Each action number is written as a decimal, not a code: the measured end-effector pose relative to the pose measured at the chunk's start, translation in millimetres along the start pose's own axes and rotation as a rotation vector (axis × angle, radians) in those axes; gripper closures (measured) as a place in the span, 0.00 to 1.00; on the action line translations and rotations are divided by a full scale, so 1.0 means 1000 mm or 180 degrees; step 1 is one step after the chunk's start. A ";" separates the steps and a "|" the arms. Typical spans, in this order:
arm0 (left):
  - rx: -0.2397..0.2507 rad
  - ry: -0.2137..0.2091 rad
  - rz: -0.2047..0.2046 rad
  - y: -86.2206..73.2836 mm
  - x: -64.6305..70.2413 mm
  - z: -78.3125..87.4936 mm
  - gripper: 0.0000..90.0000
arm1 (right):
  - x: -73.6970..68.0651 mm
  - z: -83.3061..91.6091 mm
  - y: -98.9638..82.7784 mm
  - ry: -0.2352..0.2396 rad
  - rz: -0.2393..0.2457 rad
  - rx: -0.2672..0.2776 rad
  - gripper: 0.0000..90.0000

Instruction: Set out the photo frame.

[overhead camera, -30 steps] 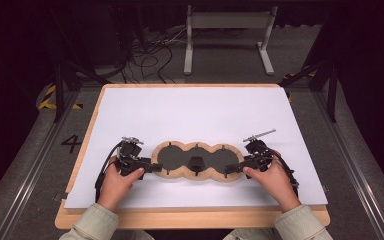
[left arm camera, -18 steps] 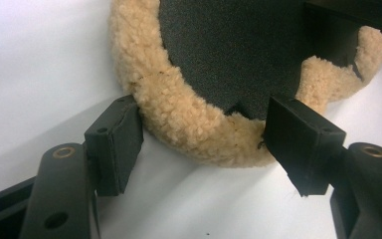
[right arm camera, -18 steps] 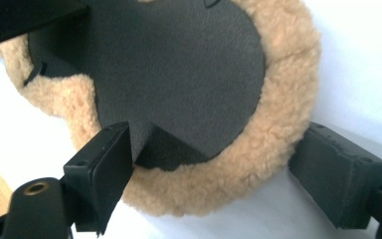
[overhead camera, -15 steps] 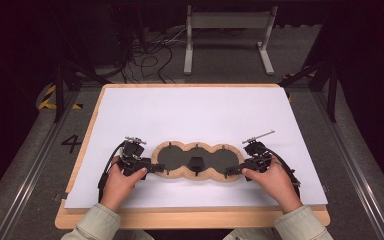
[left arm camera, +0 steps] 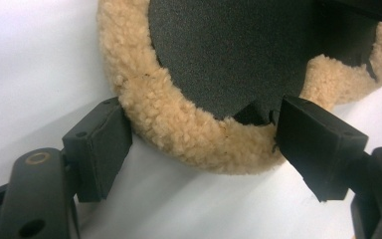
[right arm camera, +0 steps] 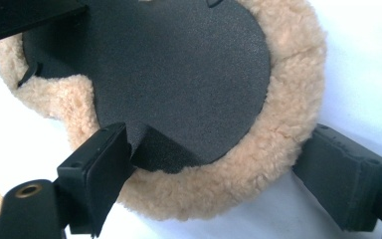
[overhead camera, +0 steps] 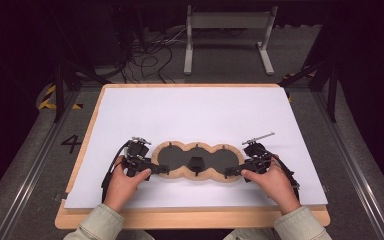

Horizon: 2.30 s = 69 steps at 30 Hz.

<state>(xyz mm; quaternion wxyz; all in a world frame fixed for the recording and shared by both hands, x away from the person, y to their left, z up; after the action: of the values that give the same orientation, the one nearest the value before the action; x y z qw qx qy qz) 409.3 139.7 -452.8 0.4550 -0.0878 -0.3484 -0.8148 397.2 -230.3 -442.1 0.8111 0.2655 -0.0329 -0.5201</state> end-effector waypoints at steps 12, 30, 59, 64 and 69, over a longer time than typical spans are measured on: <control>0.0152 -0.0005 0.0076 -0.003 -0.006 0.004 0.41 | 0.006 0.005 0.004 0.0018 -0.0233 -0.0114 0.33; 0.0410 0.0529 -0.0173 -0.003 0.003 0.022 0.60 | -0.012 0.027 0.006 -0.0395 0.0052 0.0373 0.58; 0.0654 0.0891 -0.0543 -0.013 0.017 0.029 0.73 | -0.030 0.056 -0.004 -0.0673 0.0648 0.0819 0.84; 0.0668 0.0877 -0.0563 -0.018 0.019 0.032 0.75 | -0.033 0.062 -0.009 -0.0626 0.0773 0.0805 0.84; 0.0648 0.0810 -0.0604 -0.025 0.021 0.038 0.75 | -0.038 0.072 -0.015 -0.0485 0.0911 0.0746 0.84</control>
<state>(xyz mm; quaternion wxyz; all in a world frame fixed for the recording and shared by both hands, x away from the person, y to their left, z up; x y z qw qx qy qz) 370.3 158.6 -426.8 0.4231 0.0957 -0.3755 -0.8190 343.4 -231.1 -379.0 0.8355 0.3107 -0.1919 -0.4106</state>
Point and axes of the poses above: each handheld gripper's, and its own axes: z roughly backward along the jaws, y roughly out of its top, x roughly to its right, the point moved 1 cm from there along -z, roughly forward along the jaws, and after that the axes turned 5 degrees about -y, right-handed, at the moved point
